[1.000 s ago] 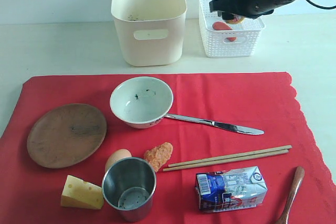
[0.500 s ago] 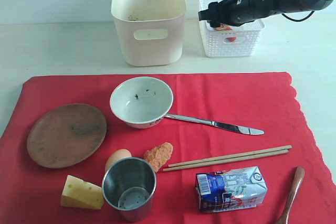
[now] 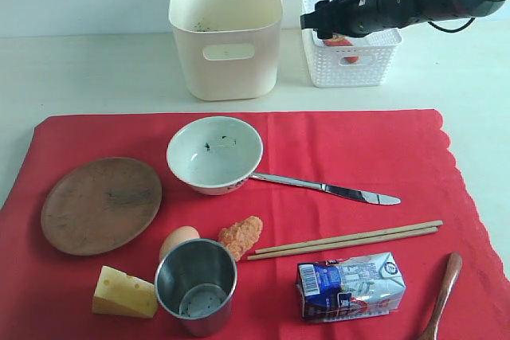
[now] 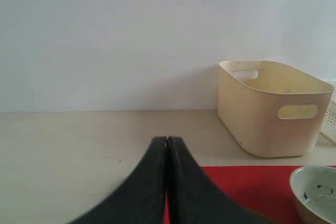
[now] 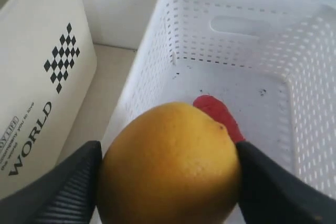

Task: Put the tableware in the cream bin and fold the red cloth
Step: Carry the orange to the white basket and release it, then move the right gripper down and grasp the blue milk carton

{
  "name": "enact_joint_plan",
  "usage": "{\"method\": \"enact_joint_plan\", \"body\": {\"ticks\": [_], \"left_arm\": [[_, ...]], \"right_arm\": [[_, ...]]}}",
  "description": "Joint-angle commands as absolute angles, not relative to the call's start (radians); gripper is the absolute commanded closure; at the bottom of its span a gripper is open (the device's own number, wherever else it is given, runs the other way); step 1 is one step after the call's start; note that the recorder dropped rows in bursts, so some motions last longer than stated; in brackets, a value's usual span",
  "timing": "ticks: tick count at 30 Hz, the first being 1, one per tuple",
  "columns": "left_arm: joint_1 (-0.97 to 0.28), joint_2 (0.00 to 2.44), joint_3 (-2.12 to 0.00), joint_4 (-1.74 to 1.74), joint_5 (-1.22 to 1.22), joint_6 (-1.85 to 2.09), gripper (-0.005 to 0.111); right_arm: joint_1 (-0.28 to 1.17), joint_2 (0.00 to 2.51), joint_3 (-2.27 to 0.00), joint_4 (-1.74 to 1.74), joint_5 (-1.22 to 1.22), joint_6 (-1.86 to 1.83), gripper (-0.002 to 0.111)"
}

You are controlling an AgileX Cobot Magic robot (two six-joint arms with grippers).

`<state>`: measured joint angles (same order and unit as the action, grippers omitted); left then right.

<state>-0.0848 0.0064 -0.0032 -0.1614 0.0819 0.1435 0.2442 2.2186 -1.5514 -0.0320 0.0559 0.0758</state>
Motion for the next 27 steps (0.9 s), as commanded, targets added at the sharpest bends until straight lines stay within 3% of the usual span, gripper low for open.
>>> {"method": "enact_joint_plan", "body": {"ticks": [1,7,14,20,27], "left_arm": [[-0.090,0.000,0.000,-0.166,0.086,0.145,0.105],[-0.090,0.000,0.000,-0.166,0.086,0.145,0.105],[-0.090,0.000,0.000,-0.166,0.086,0.145,0.105],[-0.090,0.000,0.000,-0.166,0.086,0.145,0.105],[-0.090,0.000,0.000,-0.166,0.086,0.145,0.105]], "right_arm": [[0.242,2.209,-1.564,-0.038,0.033,0.078,0.038],[0.242,2.136,-1.564,-0.038,0.149,0.079,0.036],[0.242,1.930,-1.564,-0.053,0.497,0.079,0.041],[0.244,1.839,-1.564,-0.019,0.722,0.079,0.075],[0.244,1.748,-1.499,0.000,0.807,0.069,0.105]]}}
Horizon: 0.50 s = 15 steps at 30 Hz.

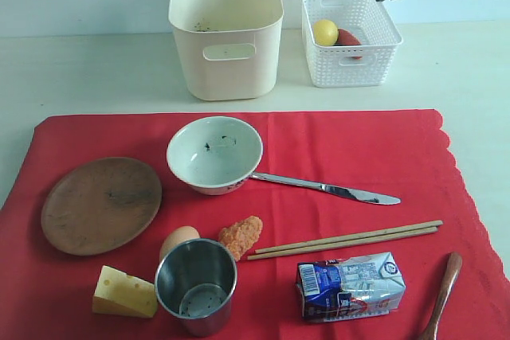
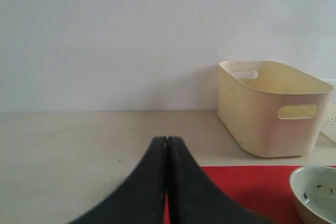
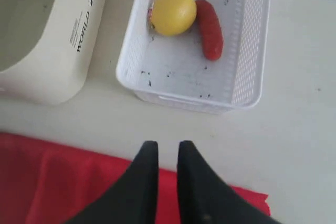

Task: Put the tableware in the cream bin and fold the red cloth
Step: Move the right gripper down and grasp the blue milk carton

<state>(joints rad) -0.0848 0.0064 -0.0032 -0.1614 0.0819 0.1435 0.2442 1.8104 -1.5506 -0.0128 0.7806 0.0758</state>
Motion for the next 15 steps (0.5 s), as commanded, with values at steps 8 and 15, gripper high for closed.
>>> {"method": "enact_joint_plan", "body": {"ticks": [8,15], "left_arm": [[-0.090,0.000,0.000,-0.166,0.086,0.145,0.105],[-0.090,0.000,0.000,-0.166,0.086,0.145,0.105]], "right_arm": [[0.244,1.559,-1.229,0.127,0.747,-0.014,0.108],[0.315,1.448,-1.022,0.269,0.742,-0.192,0.108]]}}
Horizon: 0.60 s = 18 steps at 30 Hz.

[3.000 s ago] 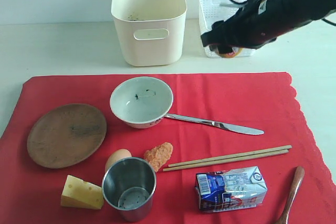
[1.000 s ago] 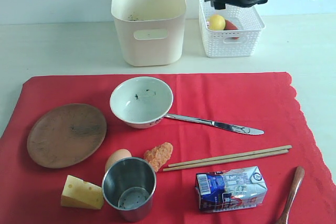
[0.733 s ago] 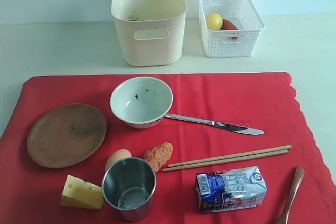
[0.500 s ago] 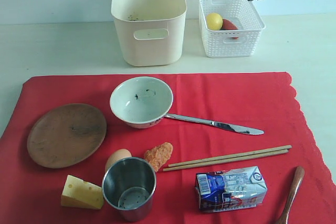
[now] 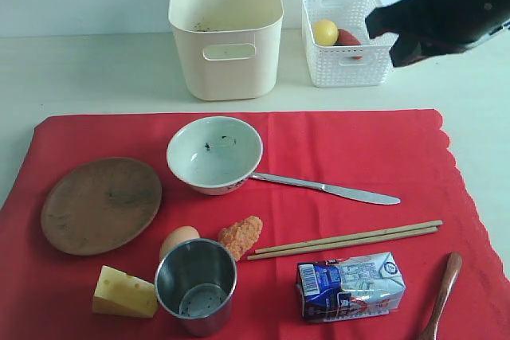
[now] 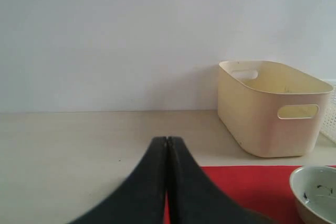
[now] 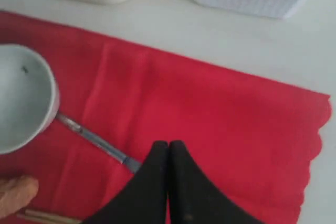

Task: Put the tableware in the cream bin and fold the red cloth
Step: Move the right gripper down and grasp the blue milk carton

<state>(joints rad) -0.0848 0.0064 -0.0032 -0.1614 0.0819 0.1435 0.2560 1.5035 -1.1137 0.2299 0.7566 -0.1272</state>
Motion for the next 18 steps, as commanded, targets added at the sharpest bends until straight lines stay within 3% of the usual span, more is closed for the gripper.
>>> {"method": "enact_joint_plan", "body": {"ticks": [1,11,14,18], "left_arm": [[-0.090,0.000,0.000,-0.166,0.086,0.145,0.105],[-0.090,0.000,0.000,-0.166,0.086,0.145,0.105],[-0.090,0.000,0.000,-0.166,0.086,0.145,0.105],[-0.090,0.000,0.000,-0.166,0.086,0.145,0.105]], "right_arm": [[0.330,1.443,-1.005,0.269,0.747,-0.194,0.108],[0.617,1.445,-0.881,0.136,0.765,-0.217,0.107],[0.677,1.445,-0.875,0.115,0.781,-0.217,0.098],[0.745,1.445,-0.875,0.085,0.831,-0.217,0.076]]}}
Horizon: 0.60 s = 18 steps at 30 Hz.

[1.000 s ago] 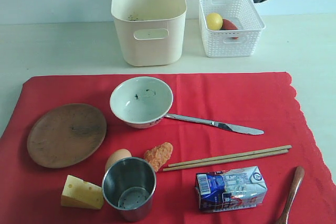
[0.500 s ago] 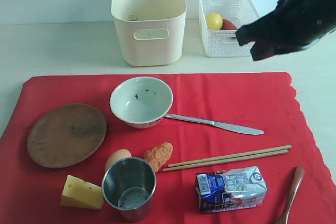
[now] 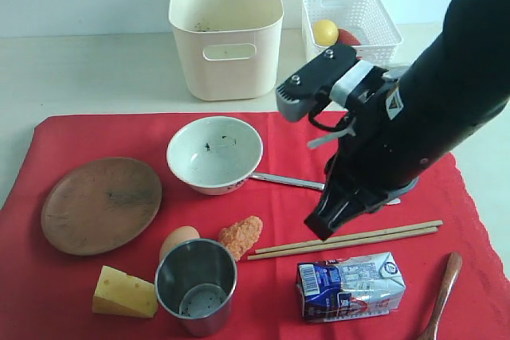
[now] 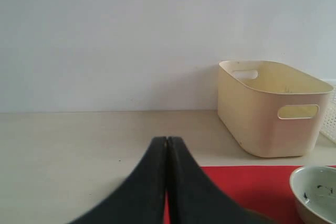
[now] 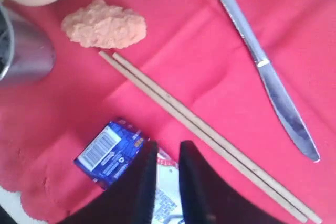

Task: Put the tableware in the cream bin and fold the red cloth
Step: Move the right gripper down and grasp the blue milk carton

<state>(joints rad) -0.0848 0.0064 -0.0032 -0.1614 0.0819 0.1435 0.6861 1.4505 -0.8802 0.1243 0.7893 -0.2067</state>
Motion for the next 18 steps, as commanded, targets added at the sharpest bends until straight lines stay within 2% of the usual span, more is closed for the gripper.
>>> {"method": "enact_joint_plan", "body": {"ticks": [1,4,9,18], "left_arm": [[-0.090,0.000,0.000,-0.166,0.086,0.145,0.105],[-0.090,0.000,0.000,-0.166,0.086,0.145,0.105],[-0.090,0.000,0.000,-0.166,0.086,0.145,0.105],[-0.090,0.000,0.000,-0.166,0.086,0.145,0.105]], "right_arm": [[0.760,1.445,-0.875,0.073,0.847,-0.217,0.070],[0.805,1.455,-0.875,0.022,0.893,-0.226,0.052],[0.850,1.511,-0.875,0.020,0.932,-0.318,0.035],[0.861,1.655,-0.875,-0.007,0.913,-0.340,0.033]]}}
